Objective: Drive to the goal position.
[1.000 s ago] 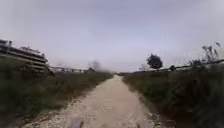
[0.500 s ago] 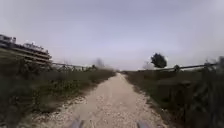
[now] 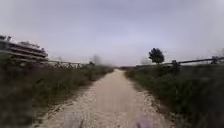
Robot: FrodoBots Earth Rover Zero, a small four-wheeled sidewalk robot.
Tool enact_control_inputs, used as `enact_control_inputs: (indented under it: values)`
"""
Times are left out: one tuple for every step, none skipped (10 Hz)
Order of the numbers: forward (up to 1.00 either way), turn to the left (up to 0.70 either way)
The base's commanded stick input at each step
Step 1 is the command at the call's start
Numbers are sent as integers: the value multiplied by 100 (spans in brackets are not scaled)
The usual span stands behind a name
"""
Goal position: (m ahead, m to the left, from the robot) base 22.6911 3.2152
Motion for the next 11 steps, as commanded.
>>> enact_control_inputs:
  values:
    - [70, -5]
    - [70, 0]
    - [70, 0]
    - [70, 0]
    - [70, 0]
    - [70, 0]
    - [70, -8]
    - [70, -28]
    - [70, -32]
    - [70, -8]
    - [70, 0]
